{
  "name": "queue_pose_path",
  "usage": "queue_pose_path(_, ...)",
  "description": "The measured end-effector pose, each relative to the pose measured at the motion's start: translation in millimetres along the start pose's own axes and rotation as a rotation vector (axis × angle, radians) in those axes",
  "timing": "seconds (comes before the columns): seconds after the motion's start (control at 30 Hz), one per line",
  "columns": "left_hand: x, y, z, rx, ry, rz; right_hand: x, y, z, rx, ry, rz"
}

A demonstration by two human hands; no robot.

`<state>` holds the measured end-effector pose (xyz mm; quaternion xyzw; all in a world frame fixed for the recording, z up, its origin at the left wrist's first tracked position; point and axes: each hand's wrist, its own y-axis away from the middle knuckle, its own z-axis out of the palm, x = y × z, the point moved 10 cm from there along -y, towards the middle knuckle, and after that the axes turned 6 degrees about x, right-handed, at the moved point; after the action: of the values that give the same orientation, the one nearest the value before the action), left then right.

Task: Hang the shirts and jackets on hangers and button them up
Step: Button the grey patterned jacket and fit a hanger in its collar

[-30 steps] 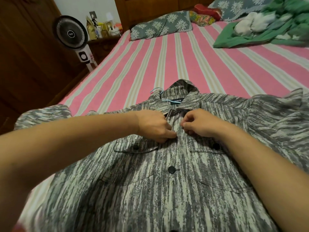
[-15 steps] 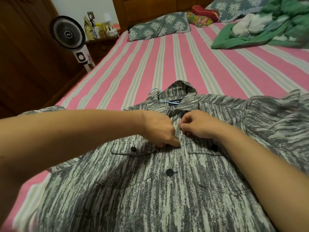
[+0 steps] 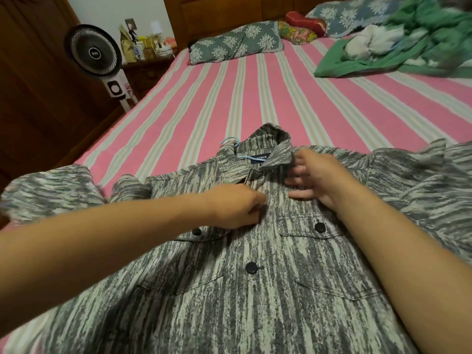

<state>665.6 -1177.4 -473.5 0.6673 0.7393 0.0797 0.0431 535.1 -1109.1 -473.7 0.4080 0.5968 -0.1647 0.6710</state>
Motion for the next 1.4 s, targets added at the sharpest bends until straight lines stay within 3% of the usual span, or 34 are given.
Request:
queue_pose_path(0.07,-10.5,1.3,-6.5,0.107,0.201,-0.221,-3.2,1.1,5.9,-0.021,-0.044,-0.021)
queue_pose_path(0.1,-21.5,3.3,-23.5,0.248,0.285,-0.299,-2.3,-1.6,9.2,-0.028,-0.019,-0.035)
queue_pose_path(0.17,-54.7,10.0,-66.7,0.544,0.293,-0.382,3.0,-5.8,16.3,-0.044,0.084,-0.048)
queue_pose_path(0.2,-71.0,9.0,-79.3,0.566,0.252,-0.38,5.6,-9.0,18.6,-0.042,0.121,-0.059)
queue_pose_path(0.33,-89.3,-22.3,-48.4,0.079,-0.028,-0.184,1.9,-12.3,24.0,0.003,0.186,-0.103)
queue_pose_path(0.37,-86.9,-28.4,-39.7,0.018,-0.09,-0.151,1.4,-12.7,25.2,0.014,0.179,-0.105)
queue_pose_path(0.6,-74.4,-42.2,-36.5,0.029,-0.408,0.056,21.8,-16.3,46.0,0.026,0.17,0.007)
queue_pose_path(0.7,-69.1,-43.9,-36.3,0.111,-0.446,0.082,25.5,-11.7,60.9,0.076,0.409,-0.035)
queue_pose_path(0.8,-89.8,-43.1,-63.9,0.232,-0.158,-0.149,20.6,-5.5,68.5,0.173,0.728,-0.122)
queue_pose_path(0.9,-109.6,-33.0,-69.0,0.196,0.318,-0.391,12.1,2.6,69.4,0.231,0.848,-0.221)
queue_pose_path(1.0,-105.4,-16.0,-55.1,0.126,0.537,-0.455,8.5,5.9,69.8,0.276,0.903,-0.283)
queue_pose_path(1.07,-107.1,-8.4,-45.3,0.146,0.581,-0.468,6.3,5.5,57.9,0.318,0.768,-0.244)
queue_pose_path(1.23,-114.4,25.2,-25.5,0.419,0.885,-0.638,20.2,-5.5,13.2,0.241,-0.116,0.063)
queue_pose_path(1.33,-99.2,36.4,-20.0,0.478,0.826,-0.613,26.1,-12.5,-1.0,0.156,-0.313,0.17)
queue_pose_path(1.4,-84.6,32.7,-23.2,0.424,0.694,-0.538,28.8,-13.8,3.4,0.045,-0.31,0.228)
